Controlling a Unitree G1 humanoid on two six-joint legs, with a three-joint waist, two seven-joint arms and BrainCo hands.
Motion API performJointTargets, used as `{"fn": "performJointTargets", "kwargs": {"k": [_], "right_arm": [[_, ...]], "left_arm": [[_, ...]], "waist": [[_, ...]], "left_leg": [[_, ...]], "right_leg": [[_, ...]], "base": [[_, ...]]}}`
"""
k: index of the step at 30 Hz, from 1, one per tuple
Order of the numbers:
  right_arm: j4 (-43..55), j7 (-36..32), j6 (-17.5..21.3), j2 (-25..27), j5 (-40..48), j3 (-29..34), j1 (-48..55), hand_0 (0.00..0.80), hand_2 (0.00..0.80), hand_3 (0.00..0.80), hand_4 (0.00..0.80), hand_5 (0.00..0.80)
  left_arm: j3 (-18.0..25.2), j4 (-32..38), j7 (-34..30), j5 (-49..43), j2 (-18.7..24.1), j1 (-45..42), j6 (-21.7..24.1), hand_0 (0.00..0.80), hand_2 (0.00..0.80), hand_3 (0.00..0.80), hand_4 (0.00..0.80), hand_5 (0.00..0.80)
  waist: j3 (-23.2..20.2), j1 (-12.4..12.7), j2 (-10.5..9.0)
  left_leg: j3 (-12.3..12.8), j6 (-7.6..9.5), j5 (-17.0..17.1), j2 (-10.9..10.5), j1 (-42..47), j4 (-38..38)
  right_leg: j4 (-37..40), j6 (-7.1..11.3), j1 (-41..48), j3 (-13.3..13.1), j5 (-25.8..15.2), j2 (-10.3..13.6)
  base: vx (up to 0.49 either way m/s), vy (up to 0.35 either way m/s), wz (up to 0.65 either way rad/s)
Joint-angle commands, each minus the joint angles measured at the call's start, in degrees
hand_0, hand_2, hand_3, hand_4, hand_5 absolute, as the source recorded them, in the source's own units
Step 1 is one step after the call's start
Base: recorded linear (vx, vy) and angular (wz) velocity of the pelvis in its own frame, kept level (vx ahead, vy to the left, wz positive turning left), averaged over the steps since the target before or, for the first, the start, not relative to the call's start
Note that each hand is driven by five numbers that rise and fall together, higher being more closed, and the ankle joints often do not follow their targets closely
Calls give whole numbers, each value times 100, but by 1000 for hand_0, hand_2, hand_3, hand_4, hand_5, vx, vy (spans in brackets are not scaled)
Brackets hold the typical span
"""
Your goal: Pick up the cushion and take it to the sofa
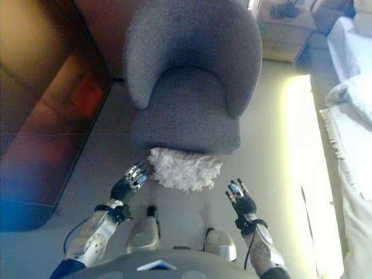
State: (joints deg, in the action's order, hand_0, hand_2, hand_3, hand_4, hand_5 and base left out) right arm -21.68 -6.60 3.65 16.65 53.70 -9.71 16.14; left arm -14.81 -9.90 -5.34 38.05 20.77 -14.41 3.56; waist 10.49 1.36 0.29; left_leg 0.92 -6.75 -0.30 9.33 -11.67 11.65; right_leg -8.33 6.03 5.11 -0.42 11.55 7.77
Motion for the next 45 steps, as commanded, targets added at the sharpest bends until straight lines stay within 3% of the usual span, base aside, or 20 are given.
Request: {"fn": "performJointTargets", "kwargs": {"k": [1,3,5,9,12,15,19,23,33,38,39,41,45], "right_arm": [[401,53,129,3,317,16,205,0,0,0,0,0],[468,-112,127,-28,255,11,234,0,0,0,0,0],[483,-69,182,-145,166,-52,154,0,0,0,0,0],[437,93,244,-287,102,-193,60,0,0,0,0,0],[372,156,374,-318,120,-227,29,0,0,0,0,0],[361,75,444,-270,216,-150,48,0,0,0,0,0],[372,50,482,-228,242,-13,35,0,0,0,0,0],[376,42,455,-240,248,88,82,0,0,0,0,0],[388,-118,181,-259,72,374,269,0,0,0,0,0],[302,-156,-121,-127,134,322,98,0,0,0,0,0],[259,-103,-160,-111,117,250,40,0,0,0,0,0],[321,-5,-355,-25,-80,131,-42,0,0,0,0,0],[434,-172,-422,148,-245,-60,-113,0,0,0,0,0]], "left_arm": [[20,477,55,52,319,-77,332,0,0,0,0,0],[116,567,23,9,404,-85,343,0,0,0,0,0],[173,547,51,-84,472,-84,355,0,0,0,0,0],[291,448,97,-172,572,16,263,0,0,0,0,0],[434,474,100,-148,600,-13,178,0,0,0,0,0],[396,425,228,-125,580,-1,227,0,0,0,0,0],[258,374,243,-81,539,110,285,0,0,0,0,0],[274,382,153,-168,510,0,291,0,0,0,0,0],[757,275,-172,-112,570,-382,230,0,0,0,0,0],[775,384,-135,-187,626,-441,288,0,0,0,0,0],[746,366,-54,-198,632,-407,261,0,0,0,0,0],[804,282,88,-117,624,-377,125,0,0,0,0,0],[674,89,190,-87,367,-274,223,0,0,0,0,0]], "waist": [[-437,92,-219],[-500,124,-259],[-576,200,-219],[-636,291,-180],[-591,314,-180],[-526,181,-205],[-476,-156,-358],[-489,-323,-428],[-488,-341,-534],[-492,-306,-555],[-489,-325,-582],[-494,-333,-547],[-562,-459,-473]], "left_leg": [[152,353,502,-260,-685,-139],[282,507,383,-403,-522,-223],[367,711,212,-610,-364,-303],[443,899,-38,-846,-168,-253],[566,861,-123,-942,76,-251],[675,765,-195,-919,364,-302],[706,704,-501,-1004,682,-414],[501,703,-839,-1039,925,-345],[244,567,-1441,-711,1098,345],[8,415,-1602,-262,1329,517],[-33,398,-1630,-209,1407,545],[-14,337,-1372,13,1626,476],[-43,161,-463,402,1785,500]], "right_leg": [[-955,306,384,432,-173,206],[-1342,417,212,498,-777,471],[-1910,398,61,639,-1213,767],[-2360,284,-292,883,-1456,1089],[-1581,194,-430,1305,-1258,1082],[-732,258,-707,1447,-1496,1057],[315,564,-1364,1061,-2362,1127],[947,718,-1603,645,-2753,1169],[1236,897,-1545,259,-3012,1565],[625,897,-1471,54,-2497,1317],[512,897,-1523,-47,-2590,1237],[154,894,-1608,-13,-2277,1024],[-219,598,-1532,-53,-1619,520]], "base": [[375,299,-46],[336,335,-41],[335,367,-34],[208,242,-27],[160,69,-31],[127,-39,-41],[173,-54,-18],[246,-62,27],[300,-160,18],[346,-275,36],[376,-353,32],[350,-286,17],[312,-212,18]]}}
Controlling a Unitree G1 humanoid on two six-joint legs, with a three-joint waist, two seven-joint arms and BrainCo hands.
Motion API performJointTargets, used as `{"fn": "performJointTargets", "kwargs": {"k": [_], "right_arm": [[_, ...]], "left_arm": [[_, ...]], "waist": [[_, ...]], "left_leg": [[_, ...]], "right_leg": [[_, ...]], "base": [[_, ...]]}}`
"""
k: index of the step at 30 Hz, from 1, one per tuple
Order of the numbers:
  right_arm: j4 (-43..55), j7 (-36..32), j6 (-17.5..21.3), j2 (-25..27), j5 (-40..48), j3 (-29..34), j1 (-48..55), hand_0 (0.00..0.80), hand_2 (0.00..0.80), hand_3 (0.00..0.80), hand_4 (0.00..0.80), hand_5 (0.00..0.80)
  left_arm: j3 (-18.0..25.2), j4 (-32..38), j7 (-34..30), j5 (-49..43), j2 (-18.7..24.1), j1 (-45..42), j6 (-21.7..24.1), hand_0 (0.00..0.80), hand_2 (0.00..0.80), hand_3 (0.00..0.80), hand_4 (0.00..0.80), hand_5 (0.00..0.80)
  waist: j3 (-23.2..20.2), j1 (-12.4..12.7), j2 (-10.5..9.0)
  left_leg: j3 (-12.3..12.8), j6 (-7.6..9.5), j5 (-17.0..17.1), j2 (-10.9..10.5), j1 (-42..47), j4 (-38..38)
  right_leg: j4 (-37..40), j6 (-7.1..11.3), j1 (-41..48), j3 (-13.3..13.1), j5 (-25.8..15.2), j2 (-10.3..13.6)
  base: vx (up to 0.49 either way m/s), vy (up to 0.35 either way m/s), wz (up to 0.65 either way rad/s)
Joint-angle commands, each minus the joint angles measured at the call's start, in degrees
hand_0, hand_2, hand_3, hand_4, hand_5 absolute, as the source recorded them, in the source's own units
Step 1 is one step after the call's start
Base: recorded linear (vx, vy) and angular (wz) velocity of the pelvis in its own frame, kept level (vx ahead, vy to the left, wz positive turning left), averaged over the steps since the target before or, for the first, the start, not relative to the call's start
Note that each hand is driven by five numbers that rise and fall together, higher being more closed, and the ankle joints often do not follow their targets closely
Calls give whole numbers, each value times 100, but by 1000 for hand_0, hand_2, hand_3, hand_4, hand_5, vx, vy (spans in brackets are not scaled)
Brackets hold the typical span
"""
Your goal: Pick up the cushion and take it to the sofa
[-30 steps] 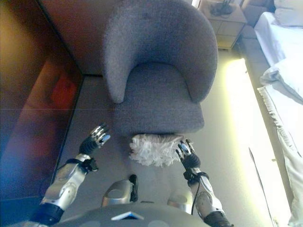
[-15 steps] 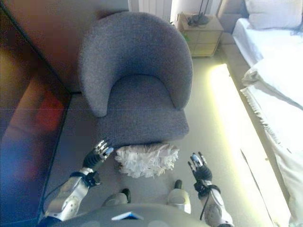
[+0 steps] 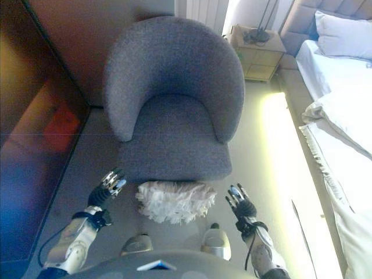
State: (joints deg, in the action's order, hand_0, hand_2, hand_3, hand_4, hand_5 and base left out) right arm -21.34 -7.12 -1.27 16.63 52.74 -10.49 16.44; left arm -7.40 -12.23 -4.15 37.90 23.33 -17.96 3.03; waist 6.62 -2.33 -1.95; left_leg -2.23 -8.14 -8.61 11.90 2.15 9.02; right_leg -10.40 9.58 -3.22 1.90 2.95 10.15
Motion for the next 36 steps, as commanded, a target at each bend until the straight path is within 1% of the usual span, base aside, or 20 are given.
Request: {"fn": "performJointTargets", "kwargs": {"k": [1,3,5,7,9,11,13,15,17,19,20,22,24,26,27,30,32,34,35,36], "right_arm": [[319,-121,77,155,-224,11,-157,0,0,0,0,0],[269,-34,148,209,-339,14,-157,0,0,0,0,0],[335,-42,259,246,-304,42,-69,0,0,0,0,0],[409,-40,363,277,-314,126,73,0,0,0,0,0],[443,-91,414,286,-315,194,186,0,0,0,0,0],[488,-183,421,314,-303,258,279,0,0,0,0,0],[475,-174,429,359,-249,273,263,0,0,0,0,0],[427,-176,491,385,-136,236,188,0,0,0,0,0],[383,-184,577,370,-58,222,131,0,0,0,0,0],[431,-164,706,315,-30,228,165,0,0,0,0,0],[435,-152,774,285,-4,233,180,0,0,0,0,0],[454,-101,863,226,56,202,211,0,0,0,0,0],[469,-21,786,216,50,239,241,0,0,0,0,0],[420,-92,832,197,102,211,237,0,0,0,0,0],[356,-64,841,167,42,192,188,0,0,0,0,0],[141,61,809,55,-220,71,-82,0,0,0,0,0],[55,170,836,44,-362,3,-232,0,0,0,0,0],[58,216,935,45,-298,-95,-402,0,0,0,0,0],[35,208,935,48,-252,-113,-495,0,0,0,0,0],[-24,189,902,63,-215,-121,-632,0,0,0,0,0]], "left_arm": [[-107,325,141,-87,54,68,263,0,0,0,0,0],[-137,366,221,-102,-1,43,179,0,0,0,0,0],[-188,389,210,-119,-52,-6,183,0,0,0,0,0],[-204,360,99,-96,-92,-62,205,0,0,0,0,0],[-225,338,60,-113,-123,-119,261,0,0,0,0,0],[-223,368,23,-68,-107,-174,307,0,0,0,0,0],[-231,413,20,-47,-90,-183,312,0,0,0,0,0],[-259,447,13,-80,-103,-191,324,0,0,0,0,0],[-282,477,-51,-103,-113,-201,333,0,0,0,0,0],[-296,536,-136,-92,-90,-211,299,0,0,0,0,0],[-301,538,-199,-88,-77,-198,287,0,0,0,0,0],[-310,477,-290,-65,20,-108,271,0,0,0,0,0],[-338,395,-290,-140,137,19,330,0,0,0,0,0],[-406,380,-253,-151,299,153,344,0,0,0,0,0],[-437,317,-154,-190,344,213,375,0,0,0,0,0],[-416,32,152,-347,456,384,478,0,0,0,0,0],[-342,-88,217,-379,485,452,576,0,0,0,0,0],[-317,-109,289,-354,559,645,683,0,0,0,0,0],[-301,-109,312,-345,585,752,709,0,0,0,0,0],[-258,-134,313,-318,606,887,722,0,0,0,0,0]], "waist": [[-212,-103,-227],[-232,-109,-201],[-194,-131,-215],[-163,-158,-172],[-143,-182,-104],[-102,-139,47],[-36,-7,153],[37,190,213],[78,333,215],[87,406,207],[88,412,196],[88,346,178],[45,305,124],[-3,279,82],[-21,286,69],[-45,386,38],[-29,421,29],[5,430,-28],[26,417,-32],[59,405,-29]], "left_leg": [[284,278,555,240,413,804],[292,246,876,385,291,1097],[363,250,1195,486,-109,1821],[464,223,1424,588,-432,2074],[508,195,1517,599,-463,1770],[445,87,1777,569,-431,918],[216,-8,1958,487,-546,242],[-127,-89,2034,399,-742,-355],[-337,-89,1940,271,-886,-629],[-415,-45,1719,96,-1002,-722],[-399,-20,1606,34,-1033,-689],[-259,78,1302,-83,-1126,-387],[-272,166,1091,-244,-1255,-33],[-146,280,909,-343,-1276,156],[-92,313,870,-356,-1245,161],[169,346,779,-331,-1174,174],[295,338,756,-312,-1118,137],[352,256,755,-322,-1232,84],[352,218,771,-297,-1285,60],[333,176,819,-229,-1319,11]], "right_leg": [[-76,131,-678,-207,-636,178],[-204,-80,-624,-60,-443,42],[-227,-337,-458,90,-308,-55],[-224,-471,-311,259,-189,-109],[-222,-476,-232,335,-99,-133],[-207,-440,-136,395,62,-215],[-162,-383,11,438,184,-242],[-92,-355,218,446,299,-269],[8,-330,456,421,381,-252],[58,-262,673,349,470,-183],[34,-228,707,330,507,-138],[-160,-139,666,230,605,14],[-211,-33,684,107,565,176],[-192,109,667,132,482,352],[-192,165,643,168,421,439],[-215,260,536,500,130,786],[-212,303,397,491,-56,924],[385,423,232,392,-503,1069],[524,447,135,313,-624,1061],[618,471,64,215,-643,984]], "base": [[250,-245,1],[179,-240,18],[143,-224,32],[106,-89,37],[101,51,35],[130,158,17],[130,141,23],[160,105,37],[168,88,15],[170,127,-42],[167,171,-41],[166,191,-23],[165,187,-23],[145,138,-35],[119,90,-36],[60,44,-34],[-3,-23,-63],[-104,-149,-61],[-131,-154,-34],[-111,-153,-22]]}}
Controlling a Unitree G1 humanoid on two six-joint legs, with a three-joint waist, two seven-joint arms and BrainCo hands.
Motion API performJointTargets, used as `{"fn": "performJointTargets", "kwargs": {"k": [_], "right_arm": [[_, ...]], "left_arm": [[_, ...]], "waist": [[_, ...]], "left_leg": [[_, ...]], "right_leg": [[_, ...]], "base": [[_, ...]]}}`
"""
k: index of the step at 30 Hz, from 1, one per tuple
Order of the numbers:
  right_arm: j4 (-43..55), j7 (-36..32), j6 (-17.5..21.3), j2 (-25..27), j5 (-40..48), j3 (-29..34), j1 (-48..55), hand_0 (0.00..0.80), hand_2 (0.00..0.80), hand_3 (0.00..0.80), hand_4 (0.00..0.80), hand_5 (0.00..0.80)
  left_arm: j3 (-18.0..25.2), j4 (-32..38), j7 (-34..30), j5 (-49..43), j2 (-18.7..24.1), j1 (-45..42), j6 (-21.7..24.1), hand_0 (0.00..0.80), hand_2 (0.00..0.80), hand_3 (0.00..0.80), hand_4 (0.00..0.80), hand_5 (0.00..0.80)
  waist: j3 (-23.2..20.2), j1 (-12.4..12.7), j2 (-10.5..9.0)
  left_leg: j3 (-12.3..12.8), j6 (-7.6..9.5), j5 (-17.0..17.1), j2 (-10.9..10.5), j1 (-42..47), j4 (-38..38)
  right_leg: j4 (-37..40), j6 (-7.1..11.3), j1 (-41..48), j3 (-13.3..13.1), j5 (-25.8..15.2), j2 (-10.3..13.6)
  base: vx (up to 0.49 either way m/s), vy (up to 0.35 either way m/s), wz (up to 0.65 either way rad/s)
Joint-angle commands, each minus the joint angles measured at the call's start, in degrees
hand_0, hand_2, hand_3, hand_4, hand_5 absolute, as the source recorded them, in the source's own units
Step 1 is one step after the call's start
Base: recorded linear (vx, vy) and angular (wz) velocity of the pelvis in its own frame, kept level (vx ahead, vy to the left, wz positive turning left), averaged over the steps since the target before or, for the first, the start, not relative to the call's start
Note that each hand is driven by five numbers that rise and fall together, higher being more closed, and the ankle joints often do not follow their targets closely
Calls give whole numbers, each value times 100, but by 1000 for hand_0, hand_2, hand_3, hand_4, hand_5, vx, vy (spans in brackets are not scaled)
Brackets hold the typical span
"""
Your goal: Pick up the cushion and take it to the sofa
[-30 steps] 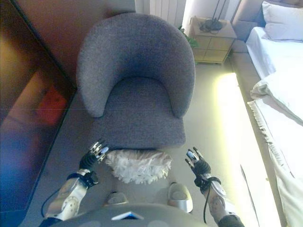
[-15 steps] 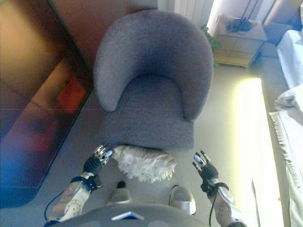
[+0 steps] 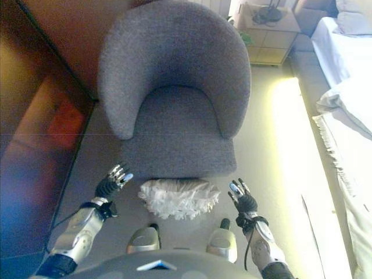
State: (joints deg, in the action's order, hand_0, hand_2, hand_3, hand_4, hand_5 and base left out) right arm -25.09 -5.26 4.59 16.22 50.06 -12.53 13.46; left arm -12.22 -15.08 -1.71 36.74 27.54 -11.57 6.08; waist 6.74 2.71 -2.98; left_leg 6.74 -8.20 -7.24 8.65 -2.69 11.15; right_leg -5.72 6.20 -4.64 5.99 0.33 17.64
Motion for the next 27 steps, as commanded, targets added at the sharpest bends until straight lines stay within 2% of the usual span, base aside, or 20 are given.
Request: {"fn": "performJointTargets", "kwargs": {"k": [1,6,11,13,14,16,17,18,21,23,25,26,27], "right_arm": [[303,23,275,100,74,63,-450,0,0,0,0,0],[588,42,45,128,128,-10,-347,0,0,0,0,0],[793,-159,-29,221,-36,11,-169,0,0,0,0,0],[821,-185,-74,290,-137,26,-167,0,0,0,0,0],[829,-186,-69,339,-197,37,-196,0,0,0,0,0],[799,-69,46,357,-272,-68,-325,0,0,0,0,0],[770,-49,68,334,-277,-92,-401,0,0,0,0,0],[786,-16,92,316,-213,-79,-414,0,0,0,0,0],[819,-258,78,159,307,20,-376,0,0,0,0,0],[841,-1013,-95,2,1001,124,-377,0,0,0,0,0],[902,-2513,-684,-363,2476,230,-379,0,0,0,0,0],[881,-3048,-962,-443,2976,264,-395,0,0,0,0,0],[801,-3802,-1263,-633,3491,295,-432,0,0,0,0,0]], "left_arm": [[235,155,130,-212,177,339,421,0,0,0,0,0],[242,346,419,-145,-52,205,402,0,0,0,0,0],[200,346,377,90,-303,6,421,0,0,0,0,0],[193,310,285,325,-383,0,314,0,0,0,0,0],[215,286,190,502,-424,35,204,0,0,0,0,0],[228,228,70,842,-497,121,-39,0,0,0,0,0],[246,137,13,1005,-525,163,-107,0,0,0,0,0],[247,-9,-113,987,-564,220,-91,0,0,0,0,0],[222,14,-313,1074,-566,351,-106,0,0,0,0,0],[331,147,-710,1664,-620,371,-333,0,0,0,0,0],[533,154,-1889,3296,-882,354,-1118,0,0,0,0,0],[594,106,-2369,3895,-959,355,-1488,0,0,0,0,0],[688,-11,-3067,4400,-1213,340,-1851,0,0,0,0,0]], "waist": [[56,-84,61],[-65,-26,-35],[-140,-65,-19],[-136,-60,-34],[-127,-63,-63],[-195,-95,3],[-224,-98,26],[-257,-148,42],[-345,-191,41],[-360,-178,46],[-397,-134,46],[-402,-123,47],[-440,-105,54]], "left_leg": [[-587,148,731,167,-846,-260],[-684,-27,970,439,-774,-489],[-840,-186,1037,694,-767,-359],[-906,-193,911,603,-810,-58],[-875,-159,747,438,-855,223],[-667,-63,807,399,-595,-168],[-659,5,847,337,-423,-425],[-532,22,879,324,-318,-540],[-454,117,890,158,-138,-823],[-405,170,870,80,-52,-964],[-360,213,855,23,-14,-1083],[-343,222,847,15,-7,-1104],[-311,219,825,15,-10,-1127]], "right_leg": [[267,819,213,-175,-380,164],[482,734,458,-10,-179,-173],[291,467,457,6,75,-474],[277,431,497,38,71,-487],[303,460,544,78,35,-432],[251,527,522,162,25,-371],[206,559,495,163,10,-349],[186,589,522,180,4,-327],[262,692,559,222,-143,-202],[319,737,555,274,-256,-111],[396,771,565,361,-302,-55],[418,773,580,376,-297,-48],[456,787,588,410,-306,-16]], "base": [[-77,-165,-23],[3,-139,-19],[12,-68,0],[-18,-31,-3],[0,0,0],[8,68,4],[39,101,1],[49,97,2],[48,69,3],[8,32,5],[-9,20,6],[-7,18,4],[0,0,0]]}}
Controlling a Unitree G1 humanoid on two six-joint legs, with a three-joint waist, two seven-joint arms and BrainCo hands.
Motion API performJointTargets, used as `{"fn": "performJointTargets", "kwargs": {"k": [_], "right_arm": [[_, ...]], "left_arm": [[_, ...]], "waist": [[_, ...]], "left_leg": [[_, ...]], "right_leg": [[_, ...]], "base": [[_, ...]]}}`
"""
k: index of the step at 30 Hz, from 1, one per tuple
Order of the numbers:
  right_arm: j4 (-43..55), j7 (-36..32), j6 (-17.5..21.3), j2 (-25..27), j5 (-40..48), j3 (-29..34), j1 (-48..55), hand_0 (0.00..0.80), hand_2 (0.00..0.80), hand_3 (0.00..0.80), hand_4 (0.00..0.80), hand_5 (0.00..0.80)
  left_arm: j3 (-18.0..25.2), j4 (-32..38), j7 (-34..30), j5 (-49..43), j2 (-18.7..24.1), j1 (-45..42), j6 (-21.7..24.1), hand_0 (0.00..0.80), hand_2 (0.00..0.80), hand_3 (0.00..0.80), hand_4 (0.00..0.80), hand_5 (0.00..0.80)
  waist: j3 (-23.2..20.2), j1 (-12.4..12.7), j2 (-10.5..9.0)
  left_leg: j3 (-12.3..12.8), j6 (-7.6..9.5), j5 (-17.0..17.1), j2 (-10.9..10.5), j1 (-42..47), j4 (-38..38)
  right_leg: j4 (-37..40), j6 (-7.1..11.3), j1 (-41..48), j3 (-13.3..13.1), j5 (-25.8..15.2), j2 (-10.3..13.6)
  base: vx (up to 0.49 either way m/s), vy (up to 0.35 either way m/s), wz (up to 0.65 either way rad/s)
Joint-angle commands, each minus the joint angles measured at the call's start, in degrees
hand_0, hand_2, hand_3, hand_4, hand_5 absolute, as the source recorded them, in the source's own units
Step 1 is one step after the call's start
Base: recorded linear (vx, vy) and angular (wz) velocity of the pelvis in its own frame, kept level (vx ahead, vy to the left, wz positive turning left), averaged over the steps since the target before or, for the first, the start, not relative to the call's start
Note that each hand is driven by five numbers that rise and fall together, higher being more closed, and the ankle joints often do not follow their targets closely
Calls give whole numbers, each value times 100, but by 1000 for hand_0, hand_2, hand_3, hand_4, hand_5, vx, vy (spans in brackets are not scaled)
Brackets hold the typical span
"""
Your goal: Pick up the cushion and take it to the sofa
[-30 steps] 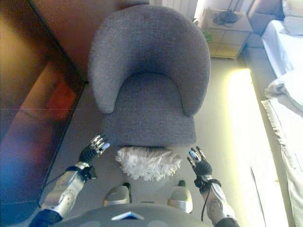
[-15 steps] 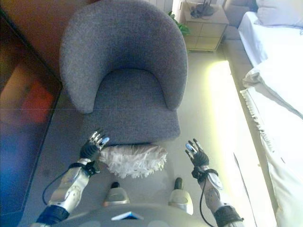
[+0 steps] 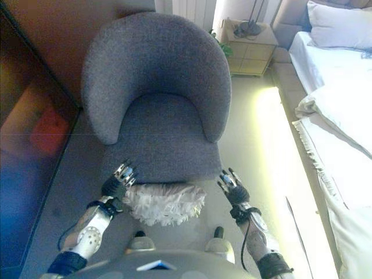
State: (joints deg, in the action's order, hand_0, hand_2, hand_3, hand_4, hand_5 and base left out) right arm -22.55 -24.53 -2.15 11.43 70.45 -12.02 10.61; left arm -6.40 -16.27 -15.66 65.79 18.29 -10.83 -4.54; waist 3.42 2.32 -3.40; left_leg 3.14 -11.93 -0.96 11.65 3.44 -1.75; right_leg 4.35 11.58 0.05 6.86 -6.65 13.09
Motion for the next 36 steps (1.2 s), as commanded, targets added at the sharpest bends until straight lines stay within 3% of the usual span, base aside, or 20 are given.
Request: {"fn": "performJointTargets", "kwargs": {"k": [1,4,10,16,25,27,28,30,31,33,36], "right_arm": [[488,-2159,-708,-226,1710,231,-208,0,0,0,0,0],[267,-2042,-888,-412,1586,289,-439,0,0,0,0,0],[301,-2411,-1031,-330,1174,396,-158,0,0,0,0,0],[348,-2163,-936,-300,867,308,-93,0,0,0,0,0],[434,-2023,-855,-180,772,186,-19,0,0,0,0,0],[436,-1772,-691,-105,510,181,21,0,0,0,0,0],[418,-1362,-442,-43,80,157,39,0,0,0,0,0],[310,-347,214,160,-1056,108,21,0,0,0,0,0],[225,290,531,326,-1865,92,-18,0,0,0,0,0],[171,828,804,592,-2661,67,-38,0,0,0,0,0],[54,1273,1046,820,-3062,-55,-239,0,0,0,0,0]], "left_arm": [[91,82,-1917,1650,-367,268,-808,0,0,0,0,0],[-28,142,-2166,1791,-511,302,-630,0,0,0,0,0],[303,84,-2464,1582,-617,183,-829,0,0,0,0,0],[241,134,-2436,1483,-688,161,-848,0,0,0,0,0],[160,137,-2259,1112,-530,112,-726,0,0,0,0,0],[140,14,-1594,113,-319,75,43,0,0,0,0,0],[108,-97,-863,-831,-179,75,674,0,0,0,0,0],[31,-275,114,-2475,154,149,1473,0,0,0,0,0],[-12,-295,697,-2999,332,182,1593,0,0,0,0,0],[52,-277,1217,-2990,465,193,1451,0,0,0,0,0],[7,-572,1901,-3503,524,331,1571,0,0,0,0,0]], "waist": [[-131,-58,101],[-182,-49,151],[-273,-67,133],[-332,-35,150],[-292,-19,147],[-275,-30,149],[-233,-34,150],[-198,-40,148],[-166,-42,146],[-81,-31,133],[159,4,92]], "left_leg": [[67,578,190,-275,-626,154],[105,564,213,-246,-585,50],[129,532,262,-192,-639,14],[115,455,419,-158,-595,-202],[89,447,420,-147,-673,-105],[110,435,386,-119,-706,27],[117,424,365,-104,-701,107],[106,406,373,-77,-777,222],[109,386,388,-51,-815,270],[97,357,387,-9,-910,392],[-43,270,348,80,-1290,805]], "right_leg": [[-530,265,127,328,394,448],[-467,294,174,320,443,416],[-491,211,183,265,594,316],[-293,144,336,400,572,221],[-411,161,333,404,654,278],[-496,172,322,393,686,307],[-544,176,339,391,703,323],[-587,173,306,385,694,336],[-606,168,298,389,696,340],[-659,148,256,386,722,332],[-778,82,54,322,742,298]], "base": [[0,0,0],[7,10,0],[4,-4,-7],[11,-4,0],[9,1,2],[53,1,0],[56,-7,-1],[48,-19,-1],[42,-25,-1],[17,-42,1],[-50,-94,2]]}}
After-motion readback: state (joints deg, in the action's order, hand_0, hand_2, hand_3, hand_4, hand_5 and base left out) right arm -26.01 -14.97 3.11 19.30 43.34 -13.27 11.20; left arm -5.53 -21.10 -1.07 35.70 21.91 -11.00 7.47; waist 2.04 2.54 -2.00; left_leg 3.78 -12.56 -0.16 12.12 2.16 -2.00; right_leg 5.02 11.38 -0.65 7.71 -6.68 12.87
